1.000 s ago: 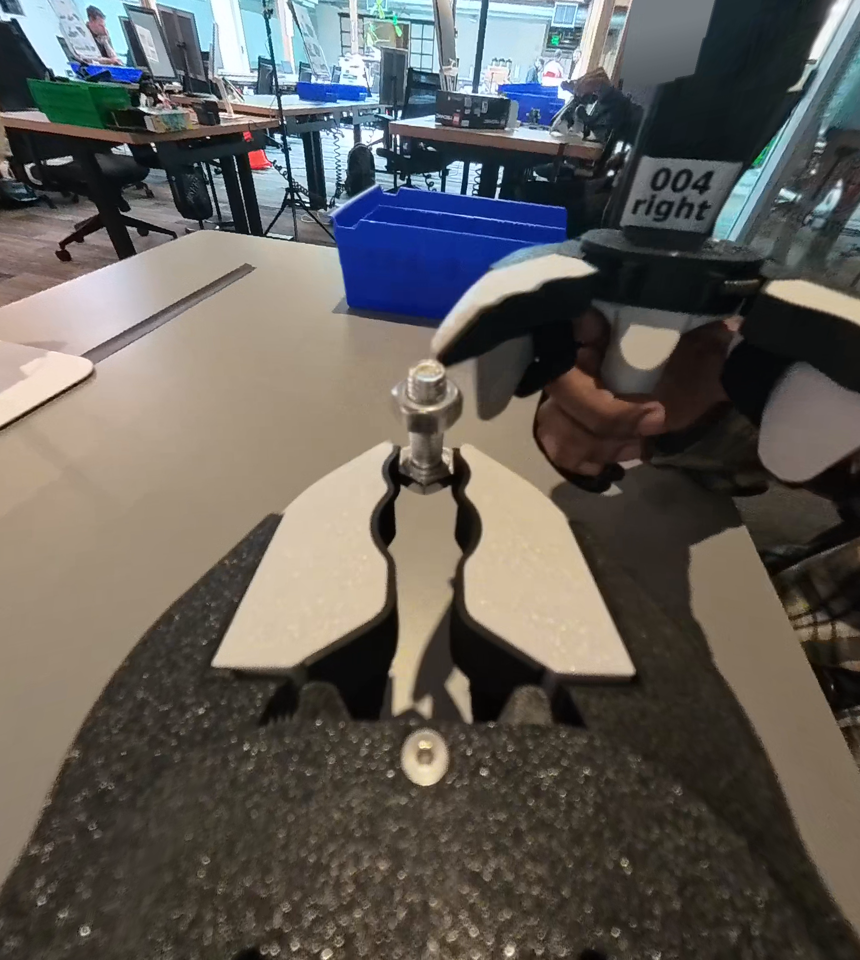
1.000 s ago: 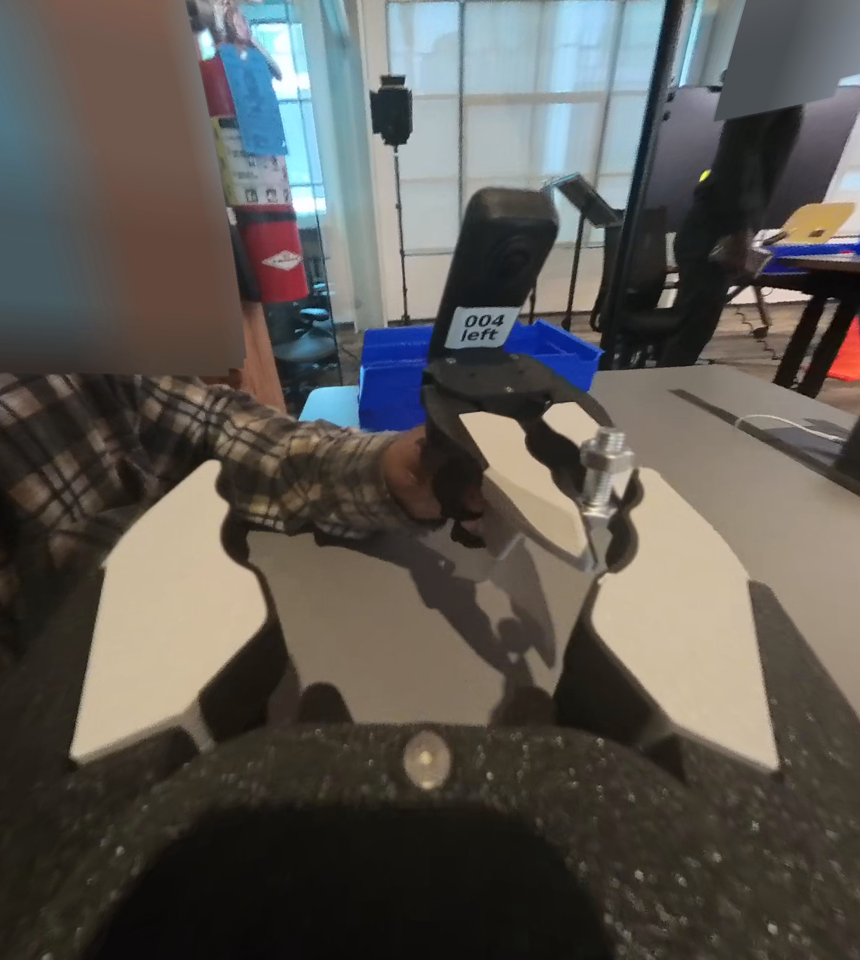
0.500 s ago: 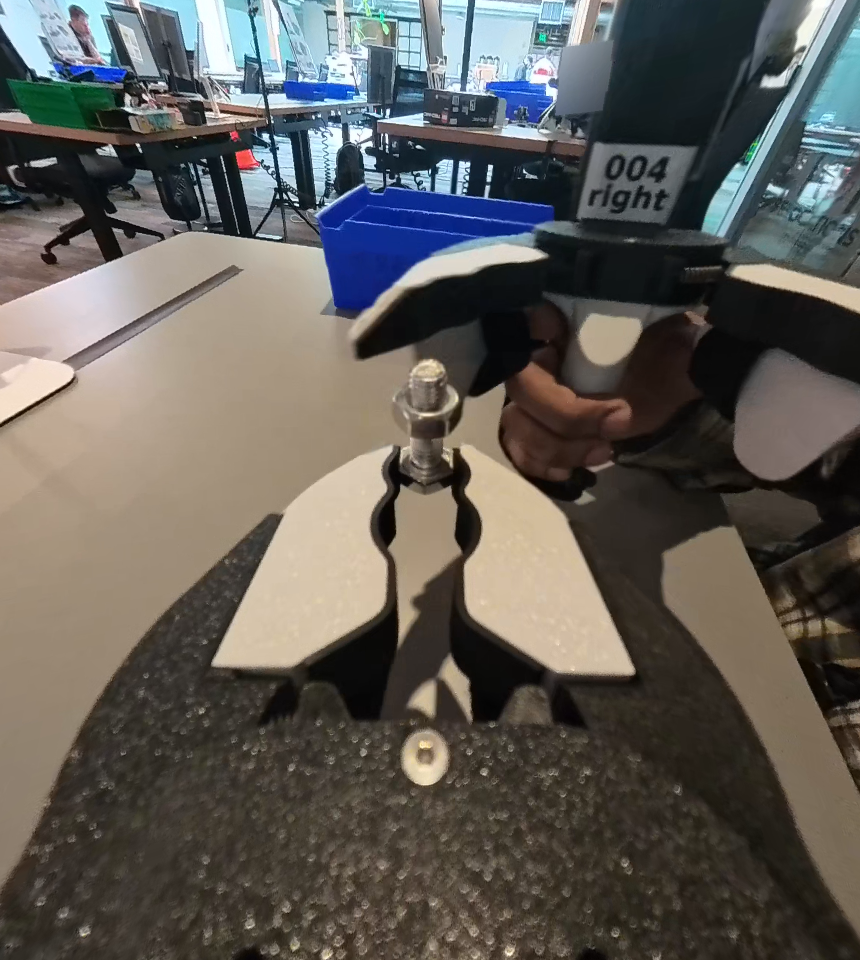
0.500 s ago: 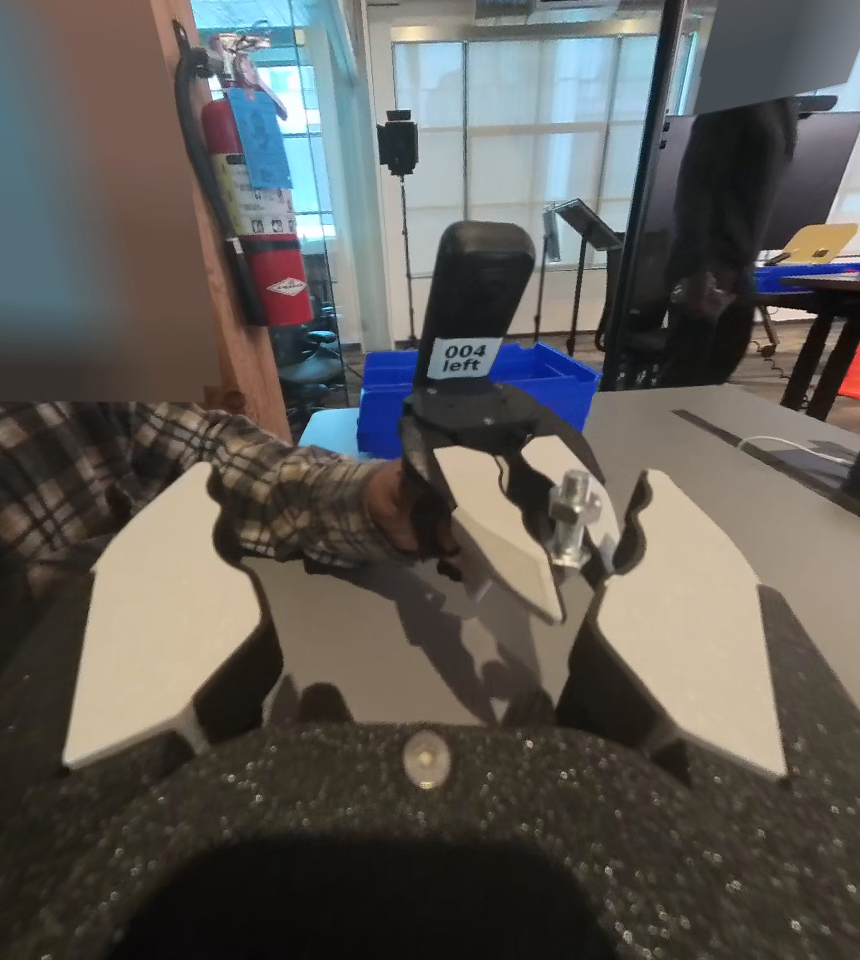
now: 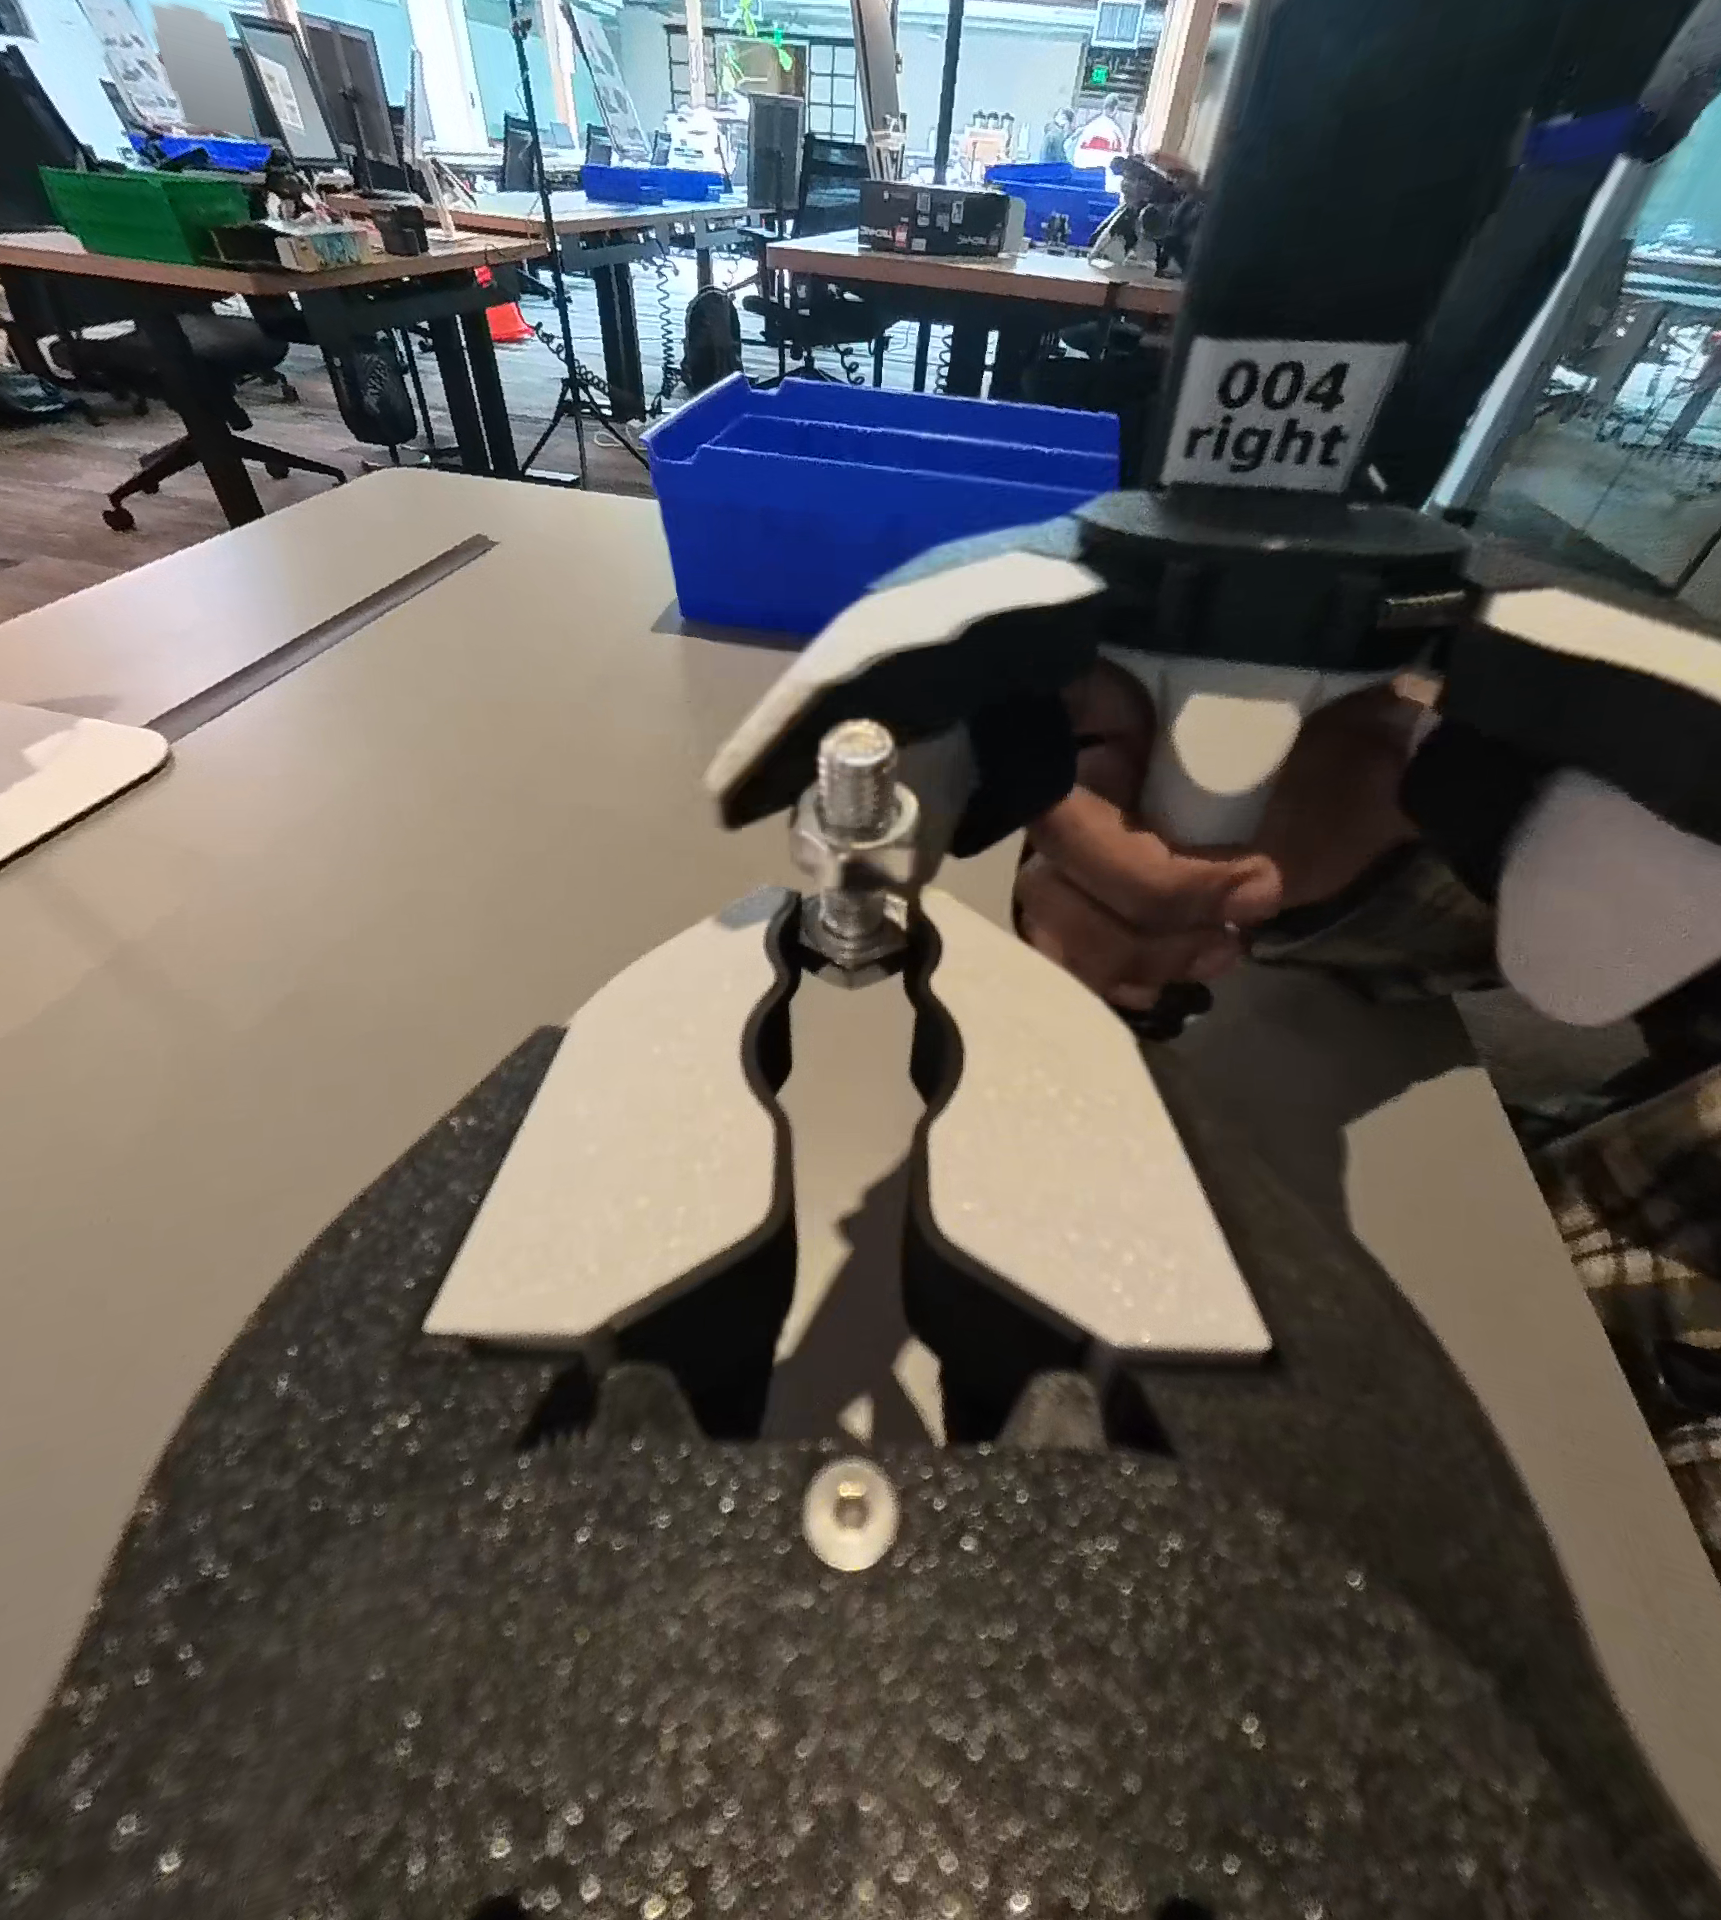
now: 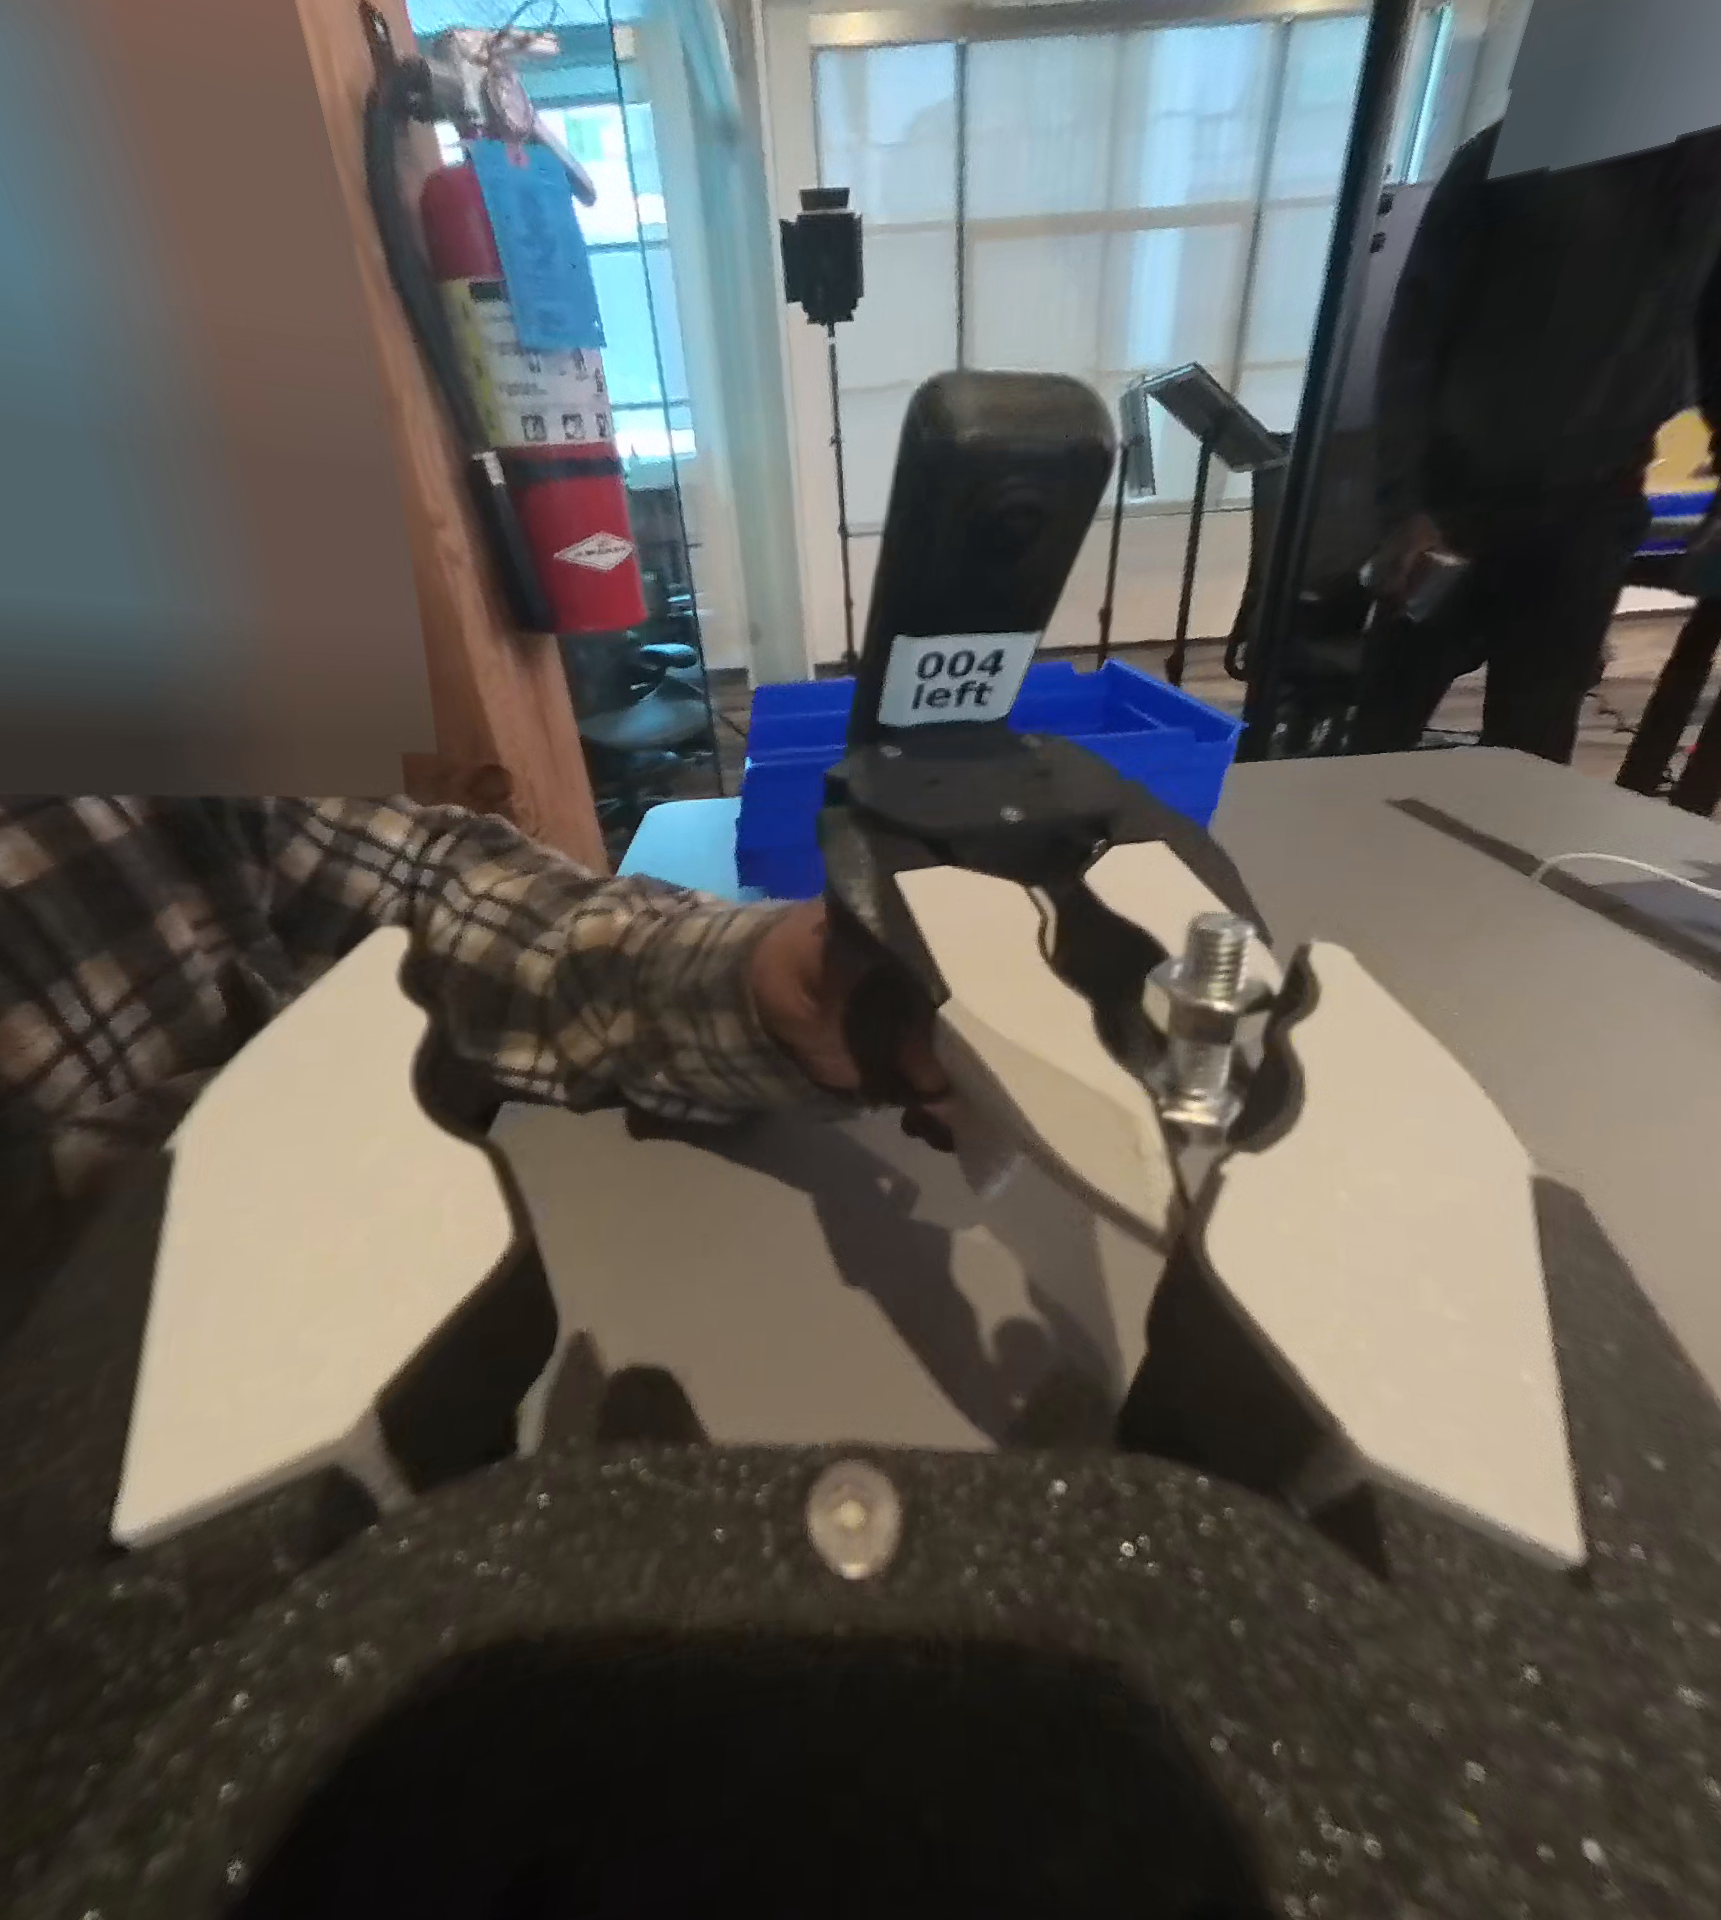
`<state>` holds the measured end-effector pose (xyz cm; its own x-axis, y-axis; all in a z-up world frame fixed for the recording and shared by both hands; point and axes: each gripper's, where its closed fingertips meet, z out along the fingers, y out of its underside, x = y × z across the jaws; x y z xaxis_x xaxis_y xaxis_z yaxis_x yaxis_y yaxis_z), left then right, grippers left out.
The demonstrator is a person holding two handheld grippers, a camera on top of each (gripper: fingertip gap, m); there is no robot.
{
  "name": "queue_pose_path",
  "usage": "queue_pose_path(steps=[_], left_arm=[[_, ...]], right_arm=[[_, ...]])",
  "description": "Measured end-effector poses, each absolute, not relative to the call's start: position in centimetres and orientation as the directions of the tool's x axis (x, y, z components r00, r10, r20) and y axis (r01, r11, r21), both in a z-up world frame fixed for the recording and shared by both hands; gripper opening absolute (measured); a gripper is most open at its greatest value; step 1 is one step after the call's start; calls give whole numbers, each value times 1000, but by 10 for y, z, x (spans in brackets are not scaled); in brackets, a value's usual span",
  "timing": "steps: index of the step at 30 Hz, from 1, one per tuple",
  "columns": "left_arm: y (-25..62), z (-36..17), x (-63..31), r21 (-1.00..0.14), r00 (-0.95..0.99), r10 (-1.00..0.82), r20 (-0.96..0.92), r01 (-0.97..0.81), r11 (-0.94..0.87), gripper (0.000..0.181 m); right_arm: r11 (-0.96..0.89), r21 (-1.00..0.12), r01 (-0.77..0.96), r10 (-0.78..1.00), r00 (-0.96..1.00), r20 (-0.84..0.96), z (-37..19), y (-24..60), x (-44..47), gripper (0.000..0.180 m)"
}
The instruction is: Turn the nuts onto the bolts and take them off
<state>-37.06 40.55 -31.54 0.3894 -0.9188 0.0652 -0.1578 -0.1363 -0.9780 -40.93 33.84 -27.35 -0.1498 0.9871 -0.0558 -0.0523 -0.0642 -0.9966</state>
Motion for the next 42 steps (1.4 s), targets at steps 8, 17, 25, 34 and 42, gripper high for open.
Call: queue_pose_path(steps=[8,17,25,34,42], left_arm=[[406,-318,-371,-977,380,-921,80,-156,-149,18],[410,-316,-376,-977,397,-914,85,-147,-154,18],[403,-316,-367,-977,378,-924,57,-171,-130,18],[401,-318,-366,-974,366,-929,50,-186,-125,18],[396,-318,-362,-976,346,-937,43,-188,-114,18]], right_arm=[[-18,-995,-94,996,-87,-10,-261,348,-399,140],[-21,-997,-78,995,-100,-13,-263,329,-379,131],[-8,-996,-88,1000,-22,-6,-248,372,-388,70],[-40,-999,4,999,0,-40,-269,389,-399,27],[-60,-998,34,998,-18,-60,-274,387,-403,9]])
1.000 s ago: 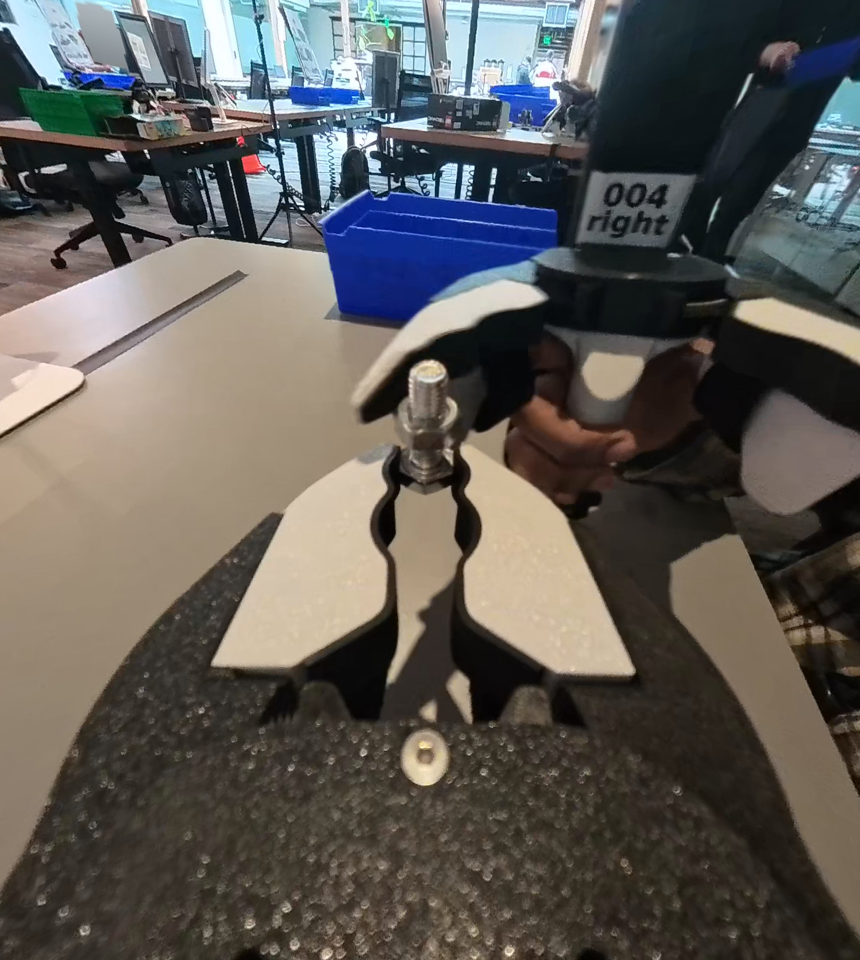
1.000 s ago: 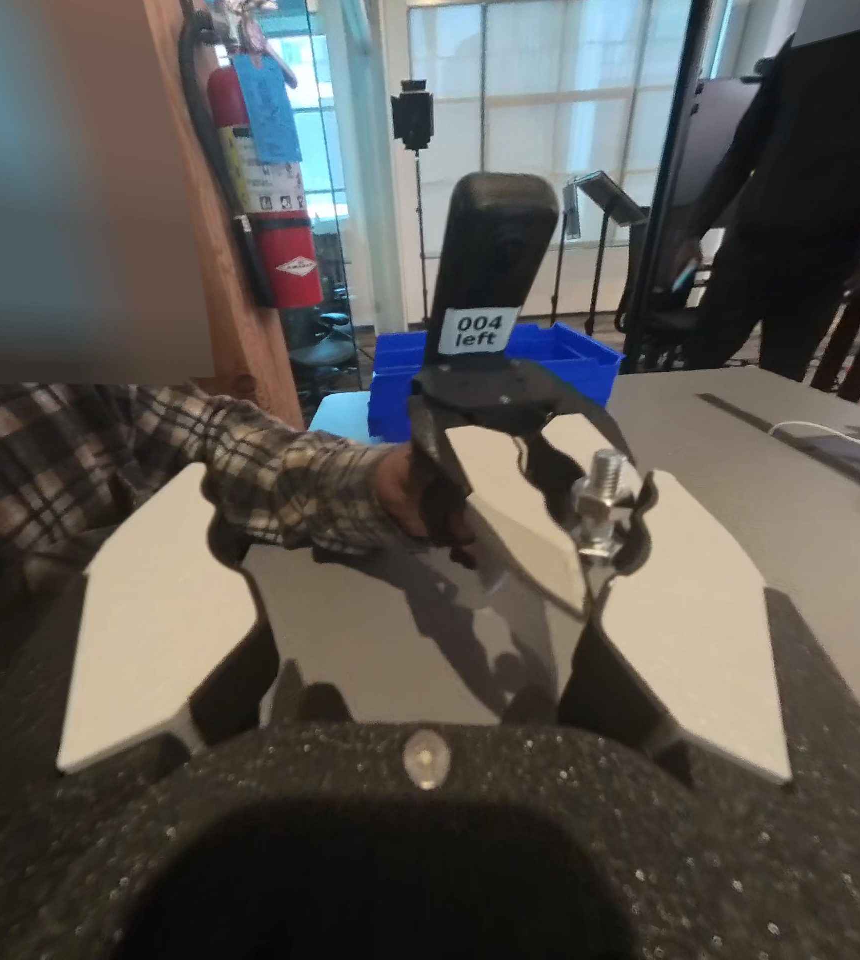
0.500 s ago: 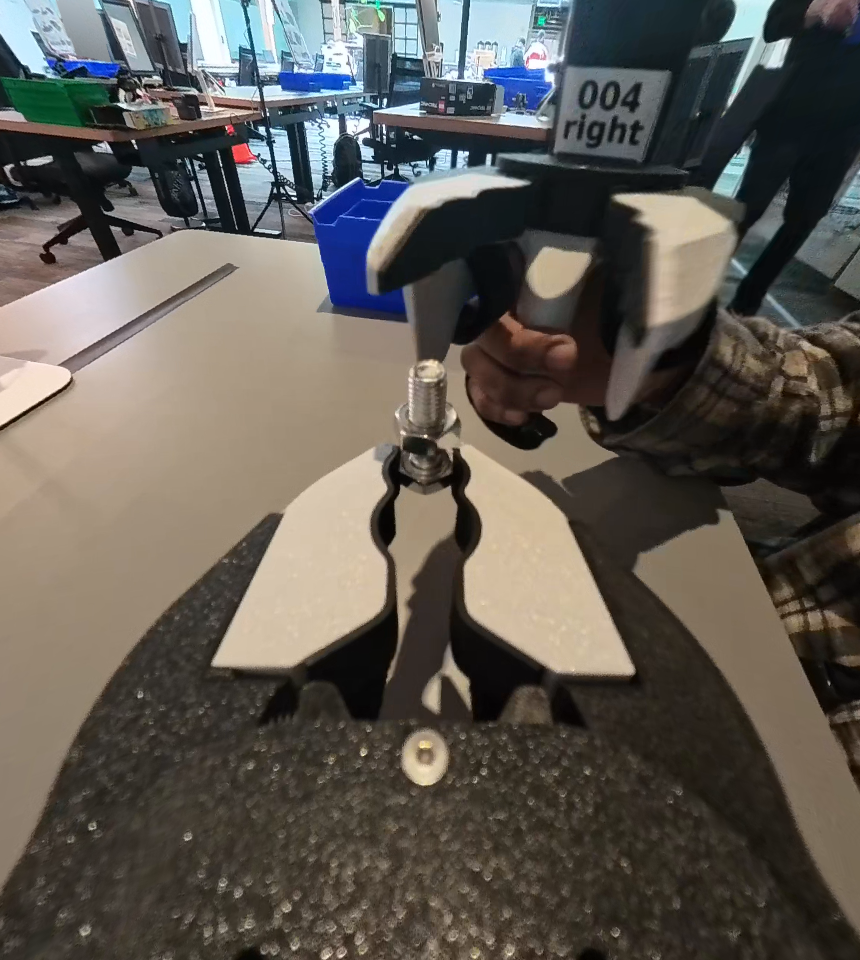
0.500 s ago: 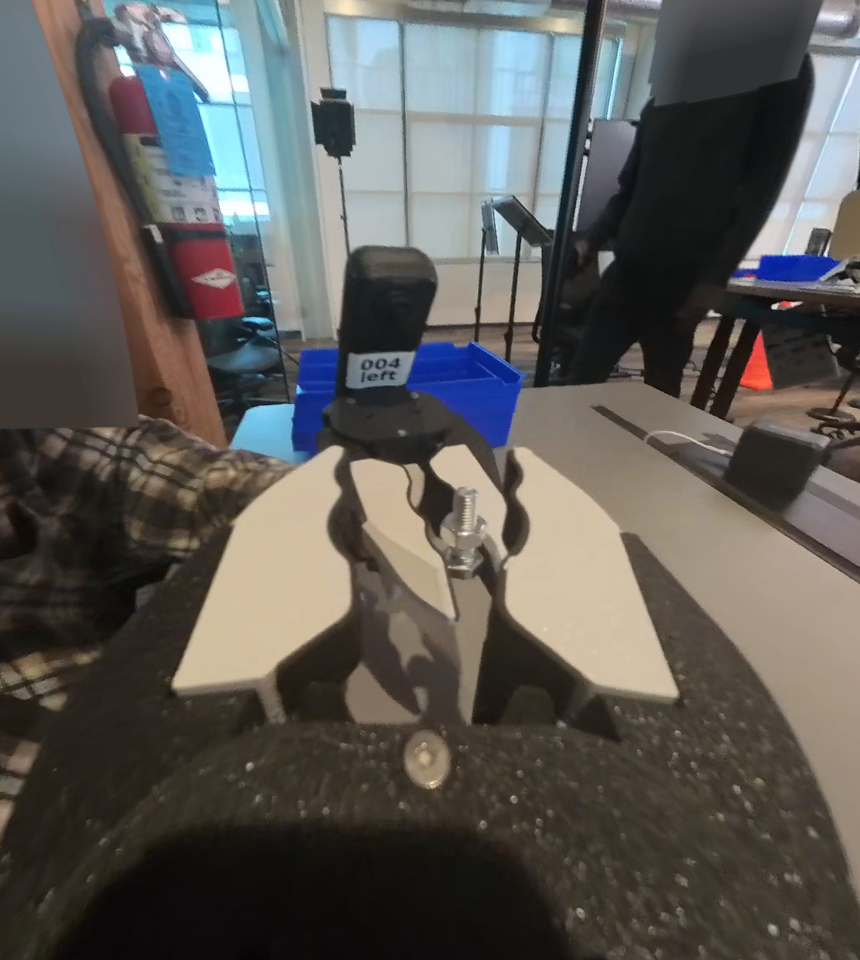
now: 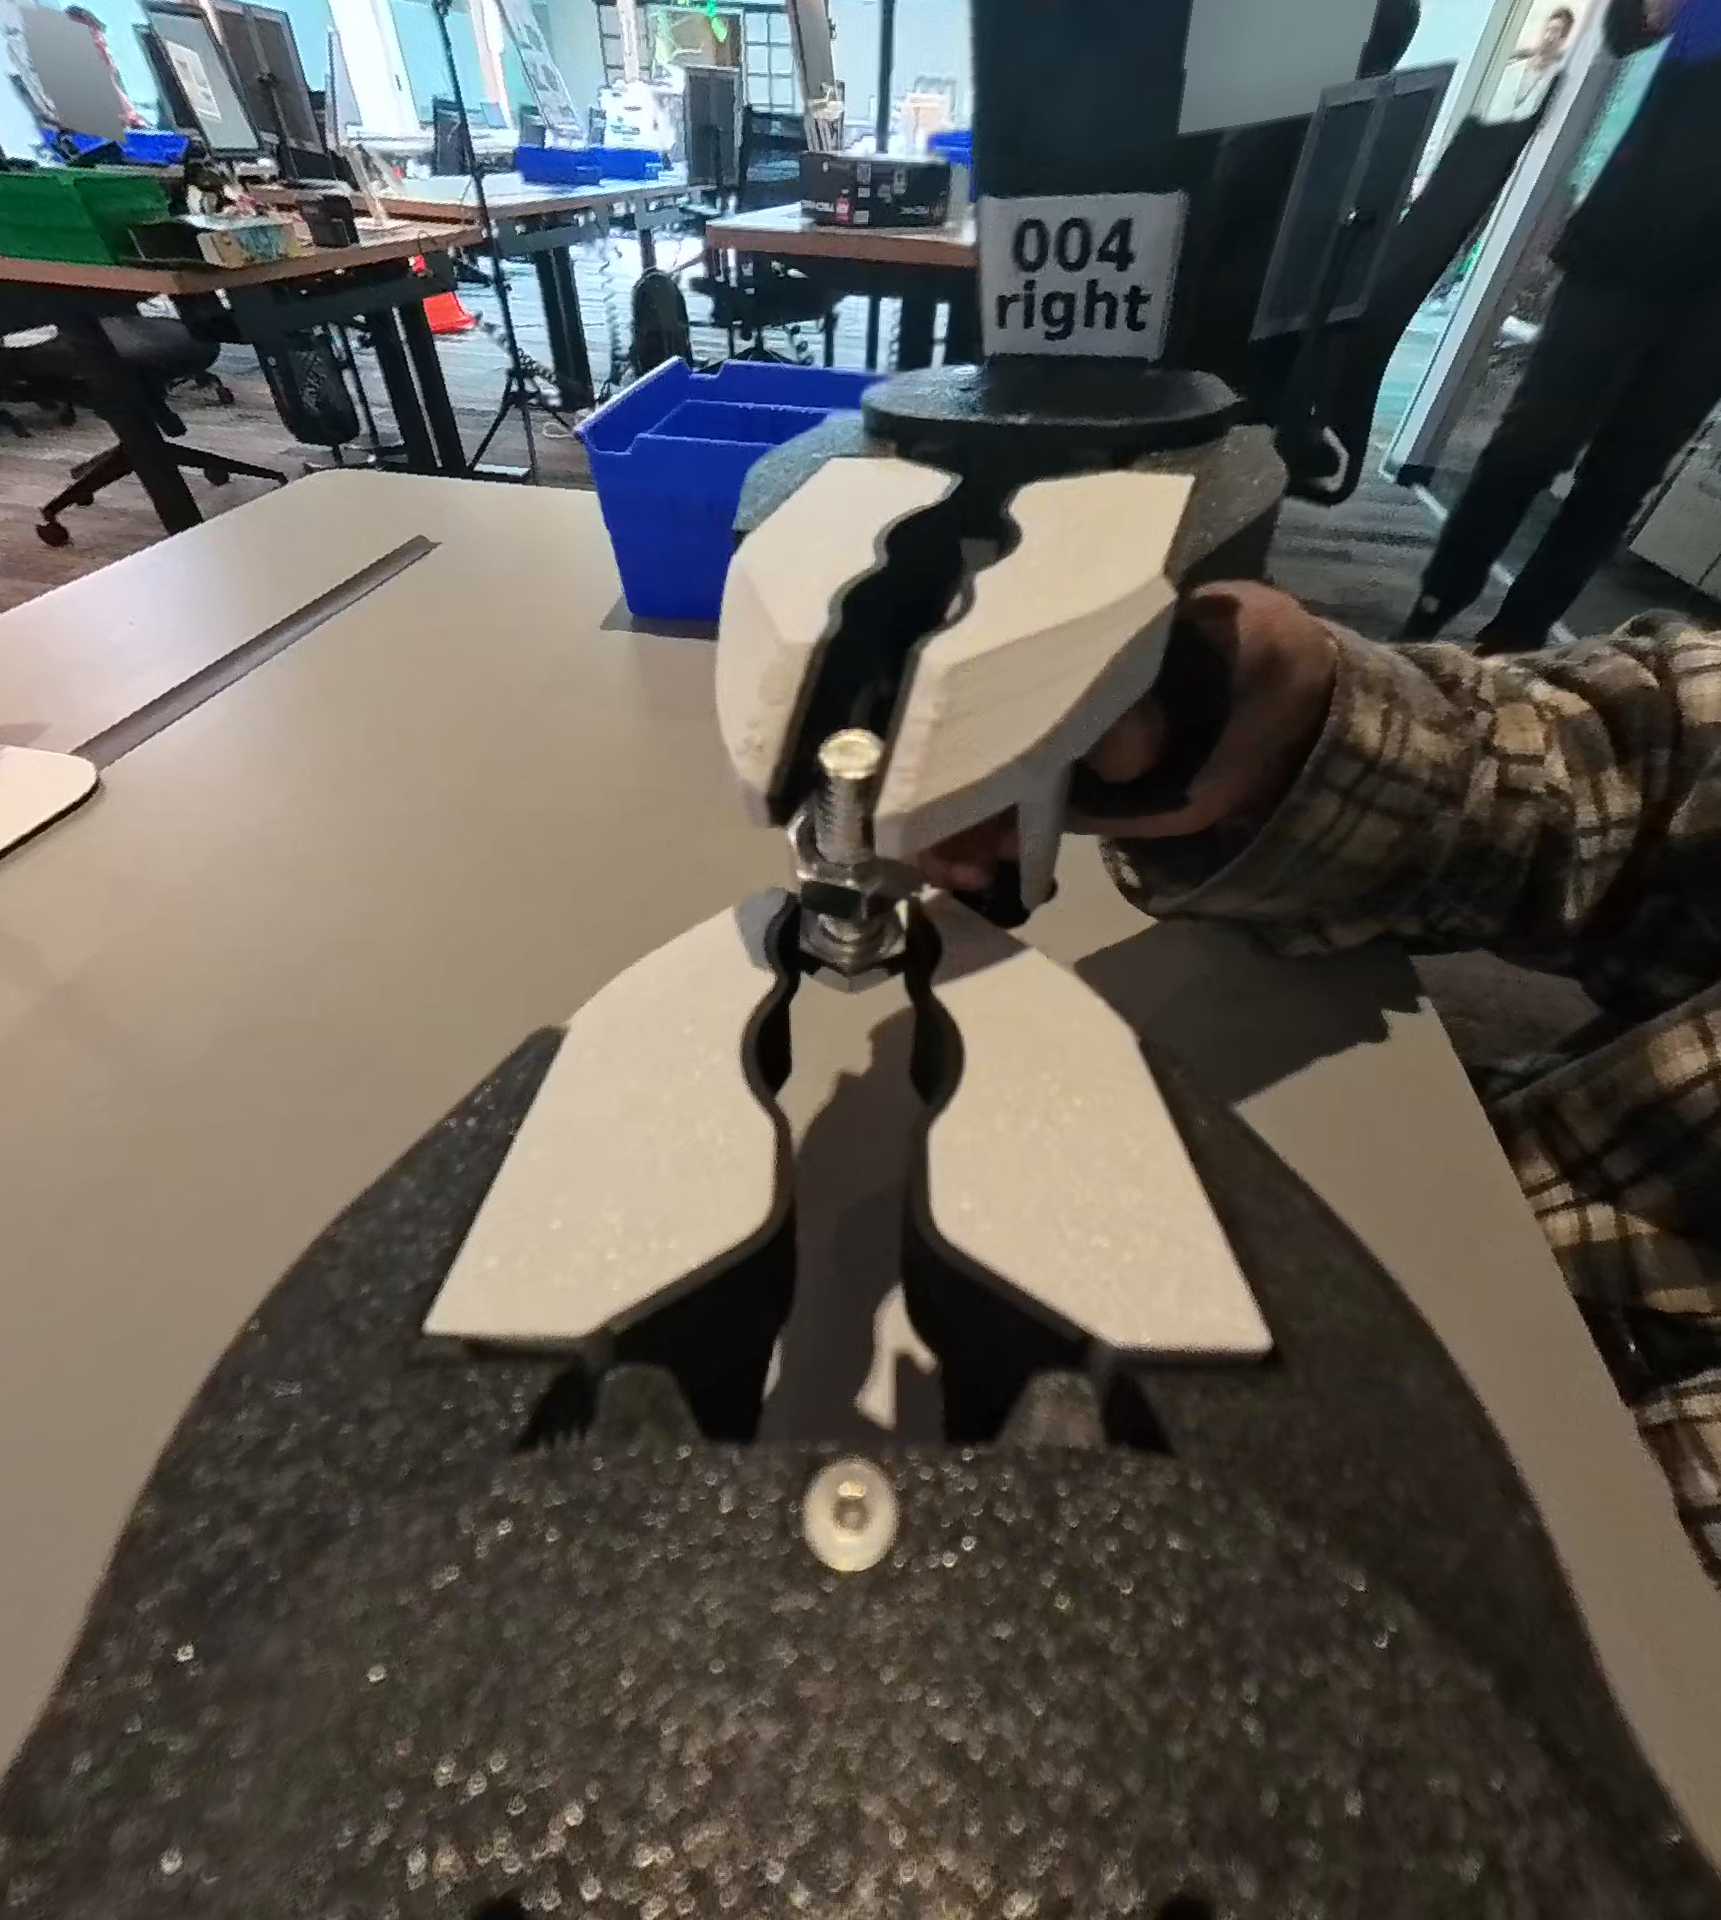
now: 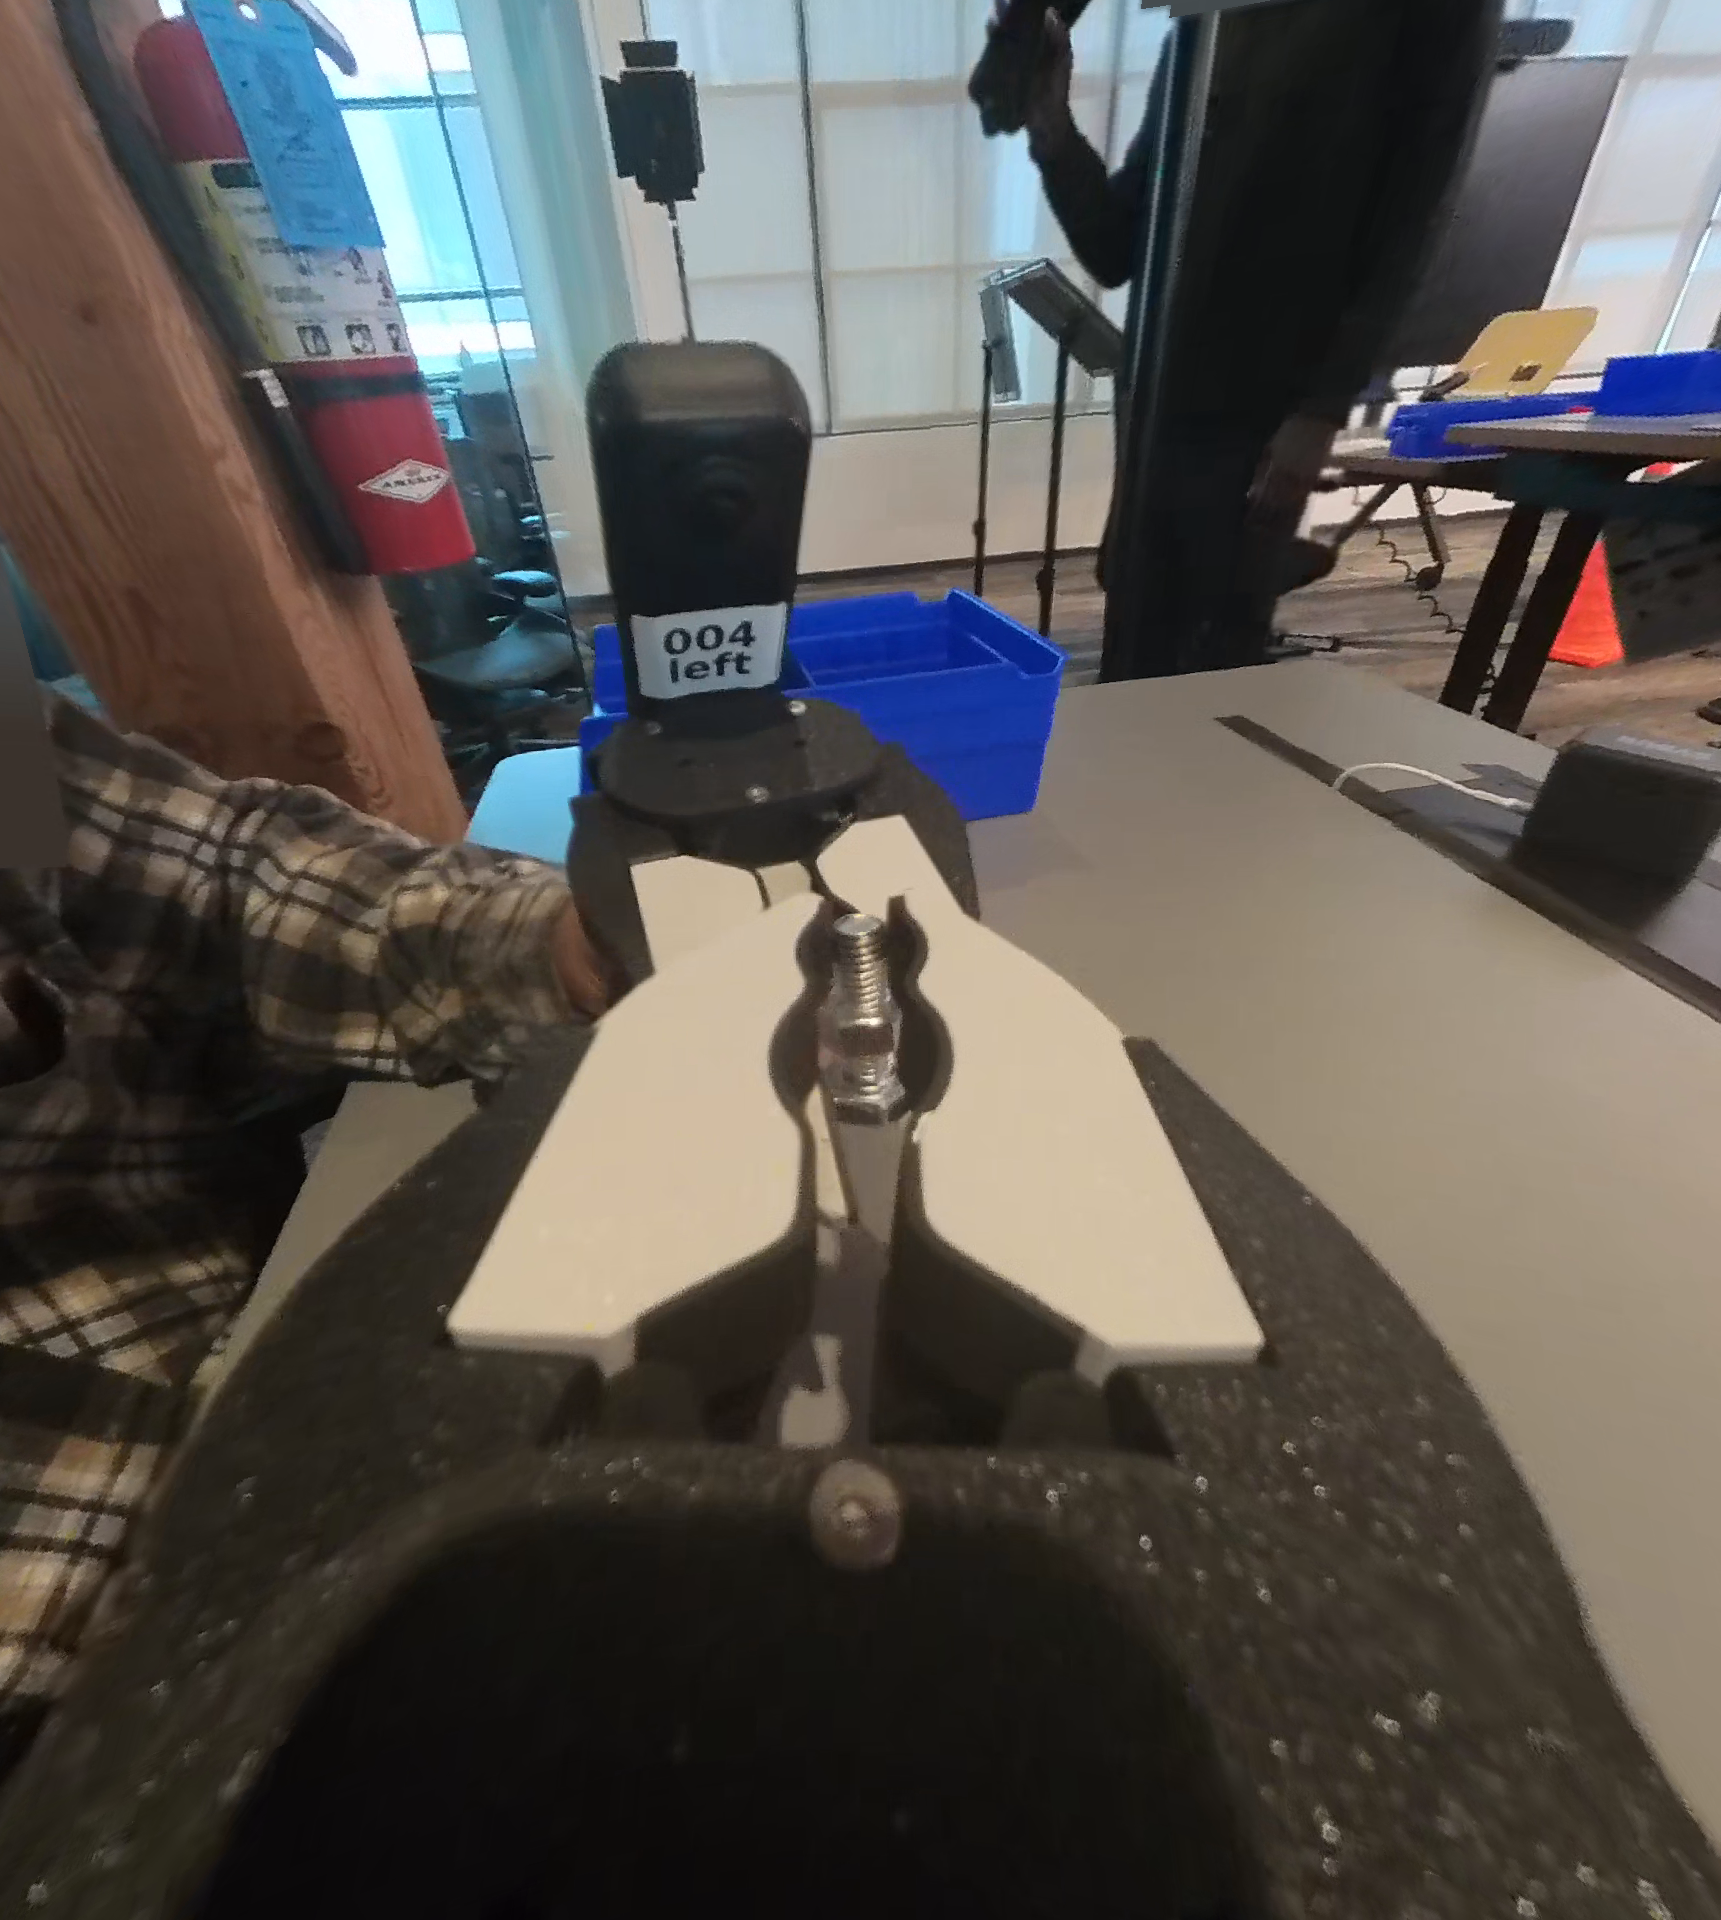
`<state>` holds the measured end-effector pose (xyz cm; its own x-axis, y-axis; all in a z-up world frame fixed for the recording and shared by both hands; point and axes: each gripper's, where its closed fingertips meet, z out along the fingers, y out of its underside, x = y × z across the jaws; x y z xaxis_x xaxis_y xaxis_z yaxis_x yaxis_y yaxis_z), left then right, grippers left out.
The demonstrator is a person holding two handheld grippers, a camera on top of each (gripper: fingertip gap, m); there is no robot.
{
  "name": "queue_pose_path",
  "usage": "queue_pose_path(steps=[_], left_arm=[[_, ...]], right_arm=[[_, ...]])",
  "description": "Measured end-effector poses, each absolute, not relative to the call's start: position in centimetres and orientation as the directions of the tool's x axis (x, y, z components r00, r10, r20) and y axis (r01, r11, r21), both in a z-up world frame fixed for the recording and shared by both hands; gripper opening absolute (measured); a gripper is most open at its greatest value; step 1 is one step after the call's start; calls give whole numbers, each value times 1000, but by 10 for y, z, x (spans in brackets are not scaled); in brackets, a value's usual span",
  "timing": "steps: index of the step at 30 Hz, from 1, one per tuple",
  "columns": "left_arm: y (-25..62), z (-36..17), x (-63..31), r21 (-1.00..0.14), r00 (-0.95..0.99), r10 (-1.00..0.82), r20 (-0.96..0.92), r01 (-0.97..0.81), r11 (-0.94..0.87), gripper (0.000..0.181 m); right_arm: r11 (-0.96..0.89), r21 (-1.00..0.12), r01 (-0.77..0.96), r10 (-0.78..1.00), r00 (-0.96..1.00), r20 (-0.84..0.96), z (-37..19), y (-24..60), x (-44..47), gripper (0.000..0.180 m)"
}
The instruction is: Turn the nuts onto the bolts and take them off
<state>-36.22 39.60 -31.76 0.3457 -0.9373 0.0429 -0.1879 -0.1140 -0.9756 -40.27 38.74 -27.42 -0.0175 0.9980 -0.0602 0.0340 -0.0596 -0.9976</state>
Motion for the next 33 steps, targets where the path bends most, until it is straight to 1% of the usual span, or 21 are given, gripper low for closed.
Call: queue_pose_path(steps=[2,3,5,7,8,9,12,14,17,19,23,26,28,30,33], left_arm=[[392,-313,-361,-982,316,-947,56,-155,-110,18],[390,-309,-361,-985,298,-952,72,-129,-115,23],[392,-305,-362,-986,292,-950,110,-91,-142,63],[394,-305,-363,-982,286,-947,147,-73,-174,83],[396,-306,-364,-979,291,-942,165,-65,-191,90],[397,-307,-365,-977,295,-939,178,-60,-205,92],[397,-306,-366,-977,291,-939,185,-50,-208,91],[397,-305,-366,-978,289,-940,180,-52,-203,90],[397,-306,-366,-976,291,-939,183,-59,-209,89],[398,-308,-366,-974,289,-939,189,-64,-216,86],[397,-311,-364,-971,280,-939,199,-76,-228,80],[397,-317,-361,-965,273,-938,215,-89,-248,81],[396,-318,-360,-965,269,-939,213,-95,-246,80],[396,-317,-360,-965,266,-940,211,-95,-244,80],[396,-318,-360,-964,263,-940,215,-98,-248,78]], right_arm=[[-66,-997,27,998,-14,-67,-270,385,-400,9],[-54,-998,24,999,-4,-54,-267,384,-398,9],[-31,-1000,3,999,27,-31,-256,386,-389,9],[-18,-1000,-22,998,63,-19,-241,392,-372,9],[-4,-1000,-26,996,92,-7,-233,397,-361,9],[12,-1000,-18,992,127,9,-225,403,-347,9],[61,-997,57,956,285,75,-203,432,-288,9],[49,-992,114,908,409,92,-190,456,-236,9],[-36,-978,207,801,591,96,-186,492,-150,9],[-142,-956,257,718,692,79,-197,510,-94,9],[-414,-884,217,529,848,-39,-237,533,2,9],[-618,-766,175,382,919,-97,-290,537,57,9],[-736,-660,151,315,939,-137,-329,533,78,9],[-805,-575,143,267,954,-137,-360,529,92,10],[-864,-486,129,231,960,-157,-388,524,97,9]])
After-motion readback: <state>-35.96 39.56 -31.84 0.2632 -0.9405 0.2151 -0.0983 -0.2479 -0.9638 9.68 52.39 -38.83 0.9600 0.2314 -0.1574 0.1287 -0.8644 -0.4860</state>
